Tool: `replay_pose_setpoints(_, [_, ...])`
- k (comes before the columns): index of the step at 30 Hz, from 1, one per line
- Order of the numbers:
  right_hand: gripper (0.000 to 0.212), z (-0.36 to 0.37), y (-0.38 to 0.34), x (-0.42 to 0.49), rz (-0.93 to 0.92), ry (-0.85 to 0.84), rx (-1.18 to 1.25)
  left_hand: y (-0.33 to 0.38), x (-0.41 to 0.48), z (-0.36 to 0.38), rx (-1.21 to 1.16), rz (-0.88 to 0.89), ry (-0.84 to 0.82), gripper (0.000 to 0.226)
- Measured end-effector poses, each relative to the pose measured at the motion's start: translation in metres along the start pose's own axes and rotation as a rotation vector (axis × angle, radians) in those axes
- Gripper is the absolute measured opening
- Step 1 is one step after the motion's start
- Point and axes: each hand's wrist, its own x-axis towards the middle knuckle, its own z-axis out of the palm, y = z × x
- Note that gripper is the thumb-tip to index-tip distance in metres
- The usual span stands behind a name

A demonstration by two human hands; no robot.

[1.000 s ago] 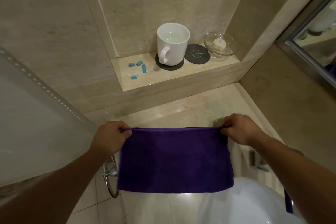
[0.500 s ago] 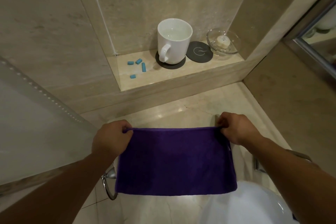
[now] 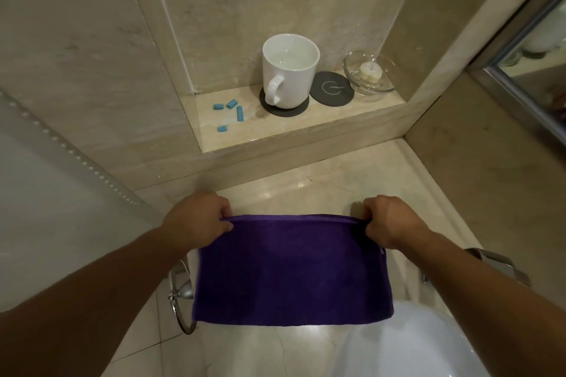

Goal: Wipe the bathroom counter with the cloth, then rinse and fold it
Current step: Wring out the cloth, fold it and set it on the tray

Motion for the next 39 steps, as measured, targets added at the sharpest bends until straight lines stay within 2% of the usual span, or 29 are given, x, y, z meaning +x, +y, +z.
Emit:
replay_pose_setpoints(1, [0.022, -0.001, 0.001, -0.003, 0.012, -0.002, 0.013, 0.000, -0.001, -0.002, -0.007, 0.001, 0.005, 0.006])
replay_pose_setpoints(5, [0.019, -0.013, 0.003, -0.020, 0.041, -0.017, 0.023, 0.003, -0.011, -0.013, -0.073, 0.023, 0.032, 0.015])
replay_pose_setpoints(10, [0.027, -0.044, 0.002, -0.051, 0.022, -0.008, 0.081, 0.013, -0.033, -0.046, -0.006, 0.048, 0.012, 0.008])
replay_pose_setpoints(14, [0.032, -0.075, -0.001, -0.087, 0.035, 0.048, 0.103, 0.022, -0.058, -0.079, -0.054, 0.071, 0.071, 0.010])
replay_pose_setpoints(17, [0.027, -0.099, -0.006, -0.121, 0.050, 0.099, 0.150, 0.030, -0.083, -0.107, -0.077, 0.099, 0.120, 0.012])
replay_pose_setpoints(22, [0.016, -0.145, -0.006, -0.179, 0.107, 0.283, 0.396, 0.046, -0.129, -0.162, -0.125, 0.165, 0.268, 0.021])
replay_pose_setpoints(25, [0.008, -0.185, -0.006, -0.221, 0.128, 0.387, 0.513, 0.062, -0.157, -0.204, -0.045, 0.248, 0.367, 0.020])
replay_pose_setpoints(31, [0.021, -0.261, -0.007, -0.311, 0.087, 0.571, 0.685, 0.103, -0.214, -0.298, 0.019, 0.376, 0.549, 0.012])
replay_pose_setpoints(39, [0.028, -0.320, -0.007, -0.420, 0.045, 0.790, 0.702, 0.155, -0.277, -0.385, 0.082, 0.497, 0.691, 0.018])
